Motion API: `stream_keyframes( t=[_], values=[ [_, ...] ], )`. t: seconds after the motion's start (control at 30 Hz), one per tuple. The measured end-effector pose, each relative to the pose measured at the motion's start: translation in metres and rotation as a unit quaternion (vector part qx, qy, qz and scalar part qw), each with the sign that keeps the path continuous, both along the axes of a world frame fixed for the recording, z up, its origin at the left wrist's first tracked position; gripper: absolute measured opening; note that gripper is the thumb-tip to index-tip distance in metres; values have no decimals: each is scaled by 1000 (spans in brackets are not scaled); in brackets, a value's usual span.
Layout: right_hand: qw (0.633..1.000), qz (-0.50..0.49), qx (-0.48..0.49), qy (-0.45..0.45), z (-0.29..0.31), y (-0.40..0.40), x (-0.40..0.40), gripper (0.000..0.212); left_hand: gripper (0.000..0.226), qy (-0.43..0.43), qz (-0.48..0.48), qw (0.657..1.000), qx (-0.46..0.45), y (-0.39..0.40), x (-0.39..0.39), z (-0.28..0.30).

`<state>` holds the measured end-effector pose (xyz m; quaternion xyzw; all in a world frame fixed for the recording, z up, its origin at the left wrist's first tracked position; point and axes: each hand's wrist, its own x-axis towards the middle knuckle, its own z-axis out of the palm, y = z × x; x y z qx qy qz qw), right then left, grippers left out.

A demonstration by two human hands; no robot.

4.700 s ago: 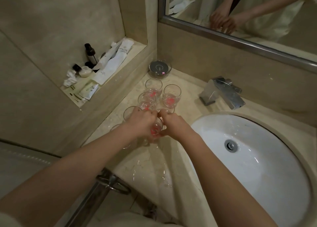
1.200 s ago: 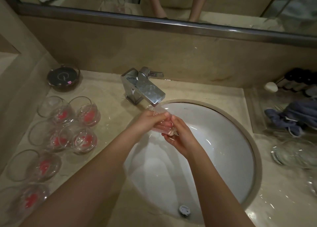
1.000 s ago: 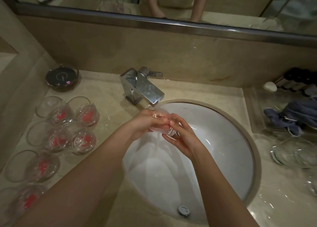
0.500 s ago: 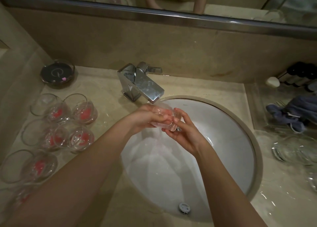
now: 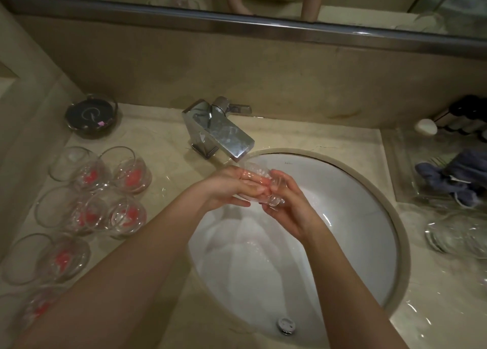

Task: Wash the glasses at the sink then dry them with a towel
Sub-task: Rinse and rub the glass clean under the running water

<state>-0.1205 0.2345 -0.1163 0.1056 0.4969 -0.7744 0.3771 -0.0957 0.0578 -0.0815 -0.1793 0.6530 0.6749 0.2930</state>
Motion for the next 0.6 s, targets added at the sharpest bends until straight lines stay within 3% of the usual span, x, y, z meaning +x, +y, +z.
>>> stream_keyframes(
  t=[0.07,0.17,0.27,0.3,0.37,0.47,0.57,0.6],
  values=[
    [999,8,29,-37,4,-7,0,29,23,13,5,1000,-6,2,0,-1],
    [992,20,62,-111,10,-16,-6,60,25,26,-25,999,-23,3,1,-2],
    [994,20,97,-48,6,-19,-9,43,24,34,-16,999,-22,5,-1,2],
    [996,14,92,-9,2,-20,-10,34,14,41,10,999,-11,6,-3,4],
    [997,-7,63,44,-6,-24,-12,23,20,62,106,992,21,11,-6,7],
    [996,-20,85,12,-13,-31,-18,35,22,138,185,973,-11,20,-8,-5],
    [990,19,102,-91,-18,-29,-27,69,7,194,119,969,-96,24,-4,-18],
    [989,32,87,-118,-19,-28,-29,72,11,205,108,967,-109,25,-2,-23]
  ],
)
